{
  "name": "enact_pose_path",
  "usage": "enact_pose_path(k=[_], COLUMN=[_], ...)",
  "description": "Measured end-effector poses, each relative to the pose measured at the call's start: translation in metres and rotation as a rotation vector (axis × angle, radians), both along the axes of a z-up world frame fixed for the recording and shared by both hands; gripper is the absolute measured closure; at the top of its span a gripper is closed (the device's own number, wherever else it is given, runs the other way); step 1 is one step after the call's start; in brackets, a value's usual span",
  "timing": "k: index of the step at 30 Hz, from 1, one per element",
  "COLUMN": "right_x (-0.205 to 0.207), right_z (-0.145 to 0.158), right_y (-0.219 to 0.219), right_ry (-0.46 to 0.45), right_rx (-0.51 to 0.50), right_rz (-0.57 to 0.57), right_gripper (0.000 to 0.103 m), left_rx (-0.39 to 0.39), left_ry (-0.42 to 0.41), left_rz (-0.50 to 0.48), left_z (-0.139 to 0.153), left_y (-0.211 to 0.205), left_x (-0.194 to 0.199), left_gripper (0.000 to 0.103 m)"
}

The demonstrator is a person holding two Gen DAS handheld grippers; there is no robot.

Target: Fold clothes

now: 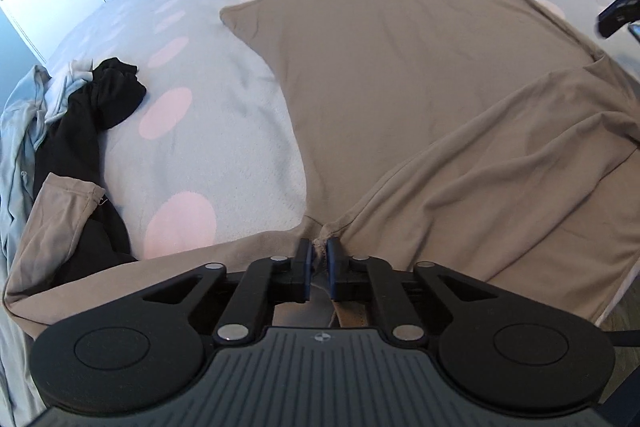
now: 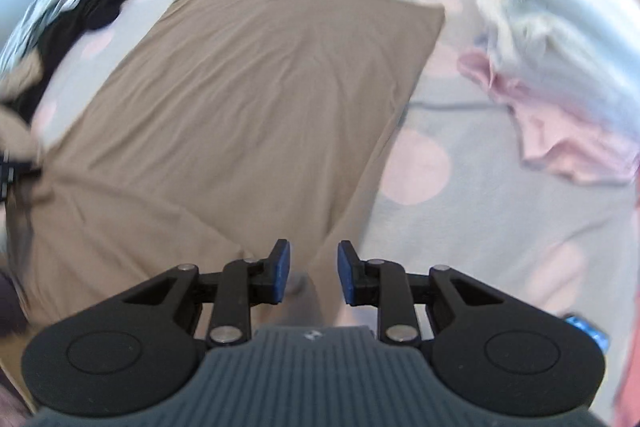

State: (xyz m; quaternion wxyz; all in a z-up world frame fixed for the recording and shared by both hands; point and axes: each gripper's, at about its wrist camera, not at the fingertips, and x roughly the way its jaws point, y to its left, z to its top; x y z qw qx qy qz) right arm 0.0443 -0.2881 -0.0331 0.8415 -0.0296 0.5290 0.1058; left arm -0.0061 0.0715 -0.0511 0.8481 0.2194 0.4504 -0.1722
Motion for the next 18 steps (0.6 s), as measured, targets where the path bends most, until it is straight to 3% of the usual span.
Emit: enact_pose_path(k=[2,5,6,7,13,18], right_x=[0.008,0.007,0.006,0.005,0.0,-0.001], right_z=[-0.009,-0.021,-0.025,-0.028,-0.018,-0.013], right_y=[0.008,0.021,0.022,0.022,-0.007,-0.023], right_ry=[0.023,0.04,0.045,0.05,0.02,0.016], right_rx=[-0.013,-0.118,-0.141,-0.165,-0.139,-0.089], right_rz=[-0.014,0.043,0.052,0.06,-0.043,-0.107], right_gripper=[0.074,0.075,0.079,0.095,0.099,0.102], left_rx=[-0.013,-0.034,-0.041,-0.048,-0.093,-0.072], left_ry=[-0.018,-0.062,-0.083,-0.106,-0.225,-0.19], left_rz=[-0.002,-0.001,-0.002,-0.001,0.029,0.008], left_z=[0.003,0.013,0.018,0.023,0.051,0.051], left_y=[0.0,0.001,0.001,0.001,0.003,-0.006], left_x=[0.0,0.0,-0.001,-0.002,0.001,0.012], left_gripper=[0.1,0.1,0.1,0.1,0.101,0.101])
